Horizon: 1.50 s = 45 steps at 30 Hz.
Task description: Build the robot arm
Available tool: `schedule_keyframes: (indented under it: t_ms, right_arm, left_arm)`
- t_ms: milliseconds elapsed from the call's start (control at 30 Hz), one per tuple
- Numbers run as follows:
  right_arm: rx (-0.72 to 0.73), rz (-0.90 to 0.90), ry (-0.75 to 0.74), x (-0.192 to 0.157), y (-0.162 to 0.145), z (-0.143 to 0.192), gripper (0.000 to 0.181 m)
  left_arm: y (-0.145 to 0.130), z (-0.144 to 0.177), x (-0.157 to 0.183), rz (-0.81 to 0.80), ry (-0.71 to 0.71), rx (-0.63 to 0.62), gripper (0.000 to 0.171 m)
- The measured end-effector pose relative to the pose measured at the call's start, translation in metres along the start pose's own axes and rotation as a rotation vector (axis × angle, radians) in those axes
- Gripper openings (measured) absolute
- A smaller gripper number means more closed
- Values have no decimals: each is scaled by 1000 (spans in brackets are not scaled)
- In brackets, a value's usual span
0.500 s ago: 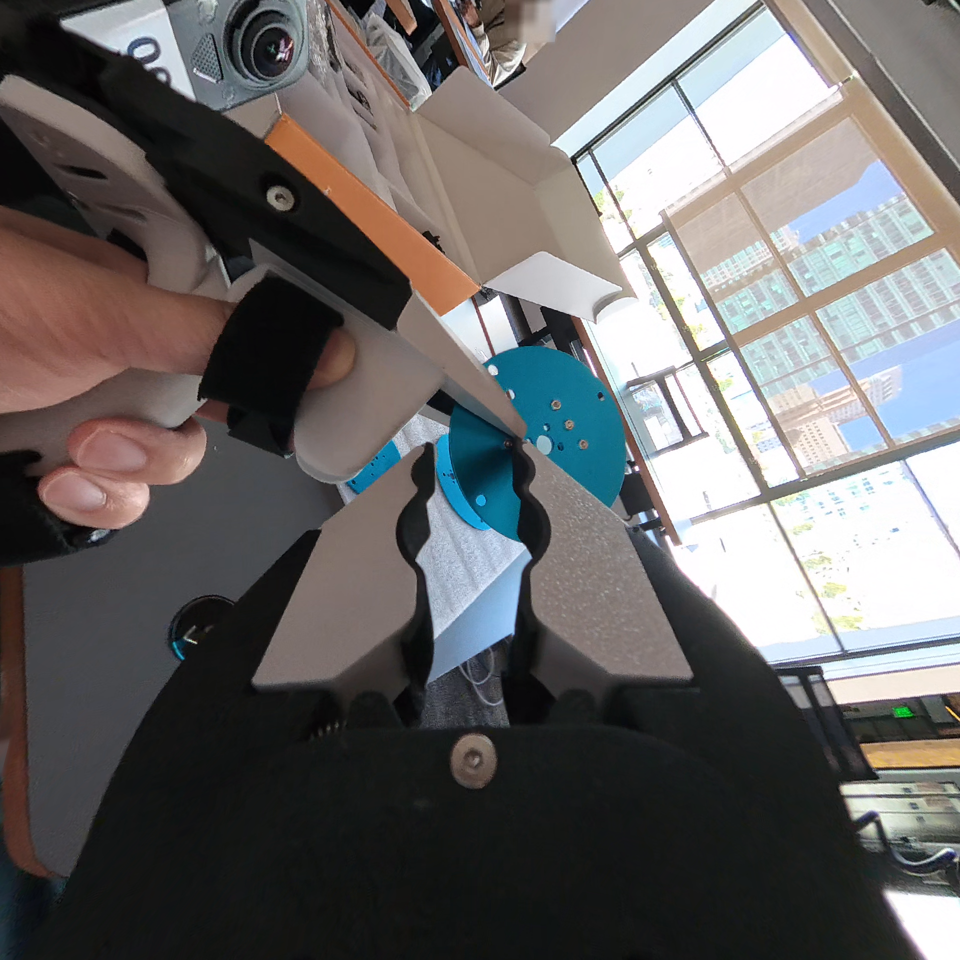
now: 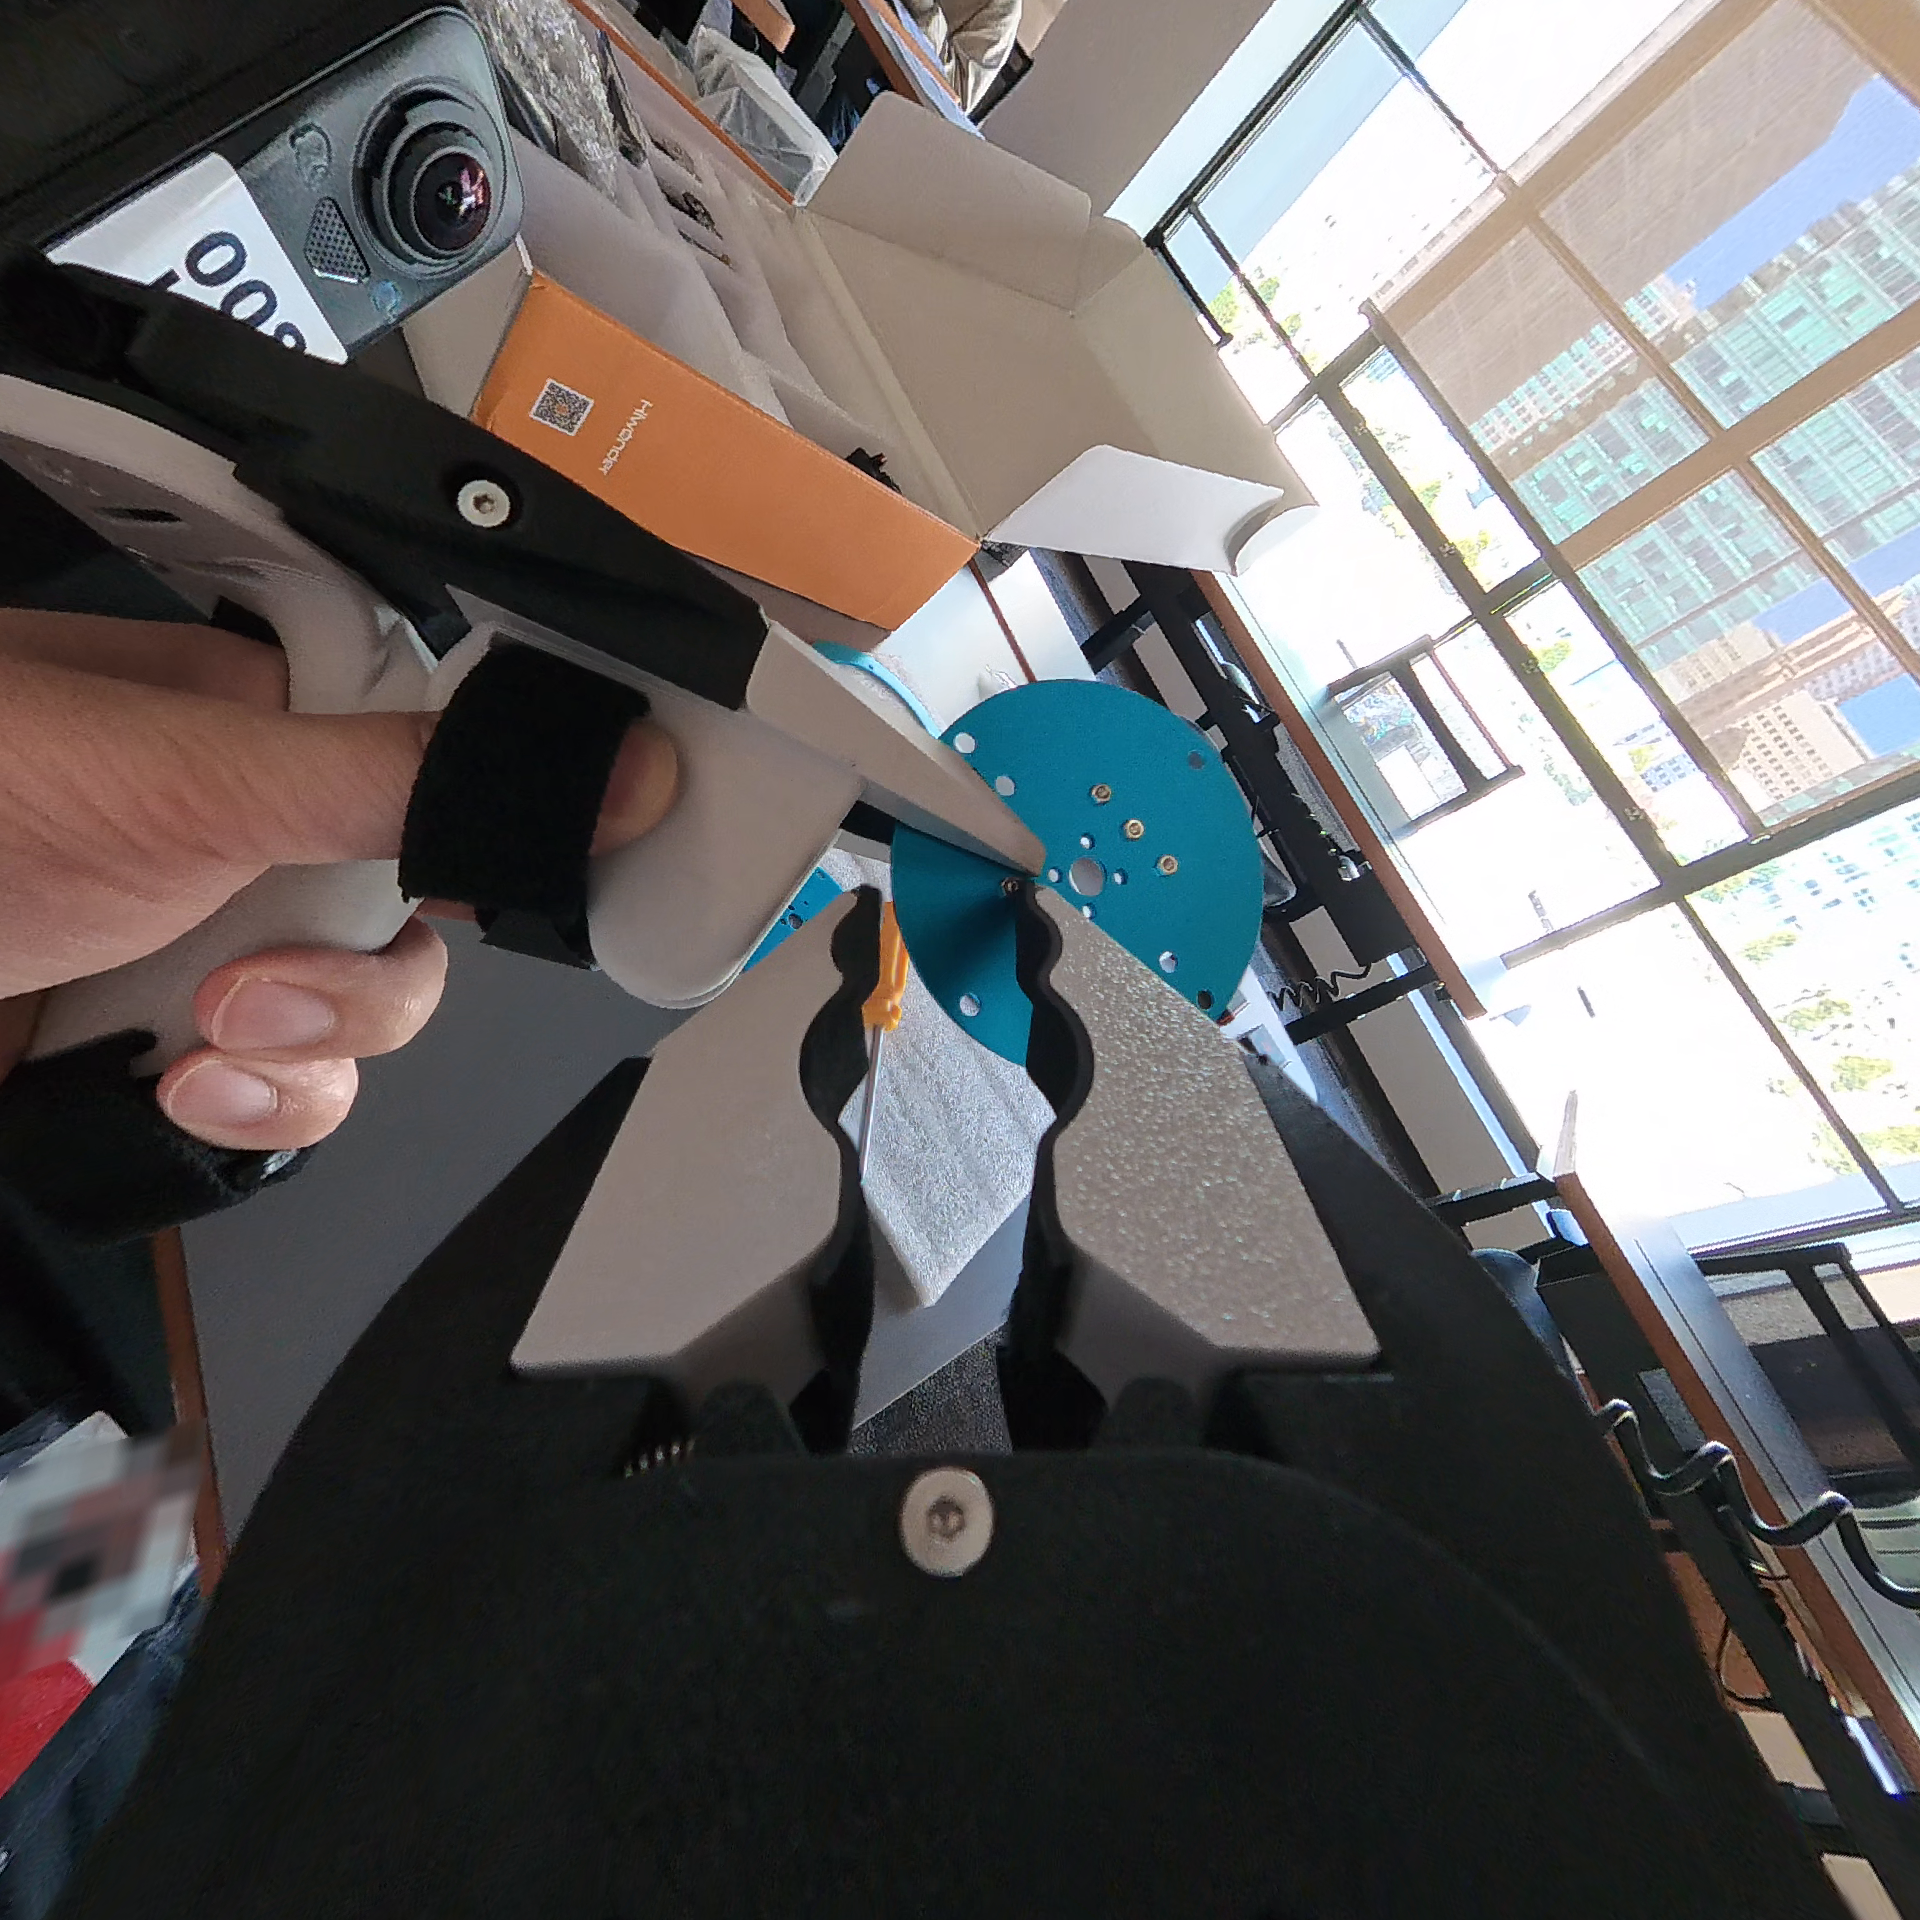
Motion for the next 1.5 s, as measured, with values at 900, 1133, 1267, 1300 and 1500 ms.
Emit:
schedule_keyframes:
  t_ms: [900,1133,1267,1300,1500]
  right_arm:
    - [3,-145,18,8,3,7,19]
    - [-19,-65,42,4,0,4,30]
    - [-43,-36,35,1,0,4,29]
    - [-62,-30,37,0,-1,3,30]
    - [-45,-43,34,6,1,8,27]
  left_arm:
    - [-4,0,0,-17,6,0,3]
    - [-5,-2,2,-13,0,-5,3]
    - [-4,-2,2,-26,12,-7,3]
    - [-4,-2,1,-25,16,-7,3]
    - [-3,-1,1,-30,11,-2,3]
Point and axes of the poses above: each gripper's, where its closed fingertips meet, z back along the fingers, y out of its top, x = y × z across the jaws, the point moved 7 cm from there along z, back along the fingers, and after that the axes turned 11 degrees about -y, right-handed, at the moved point
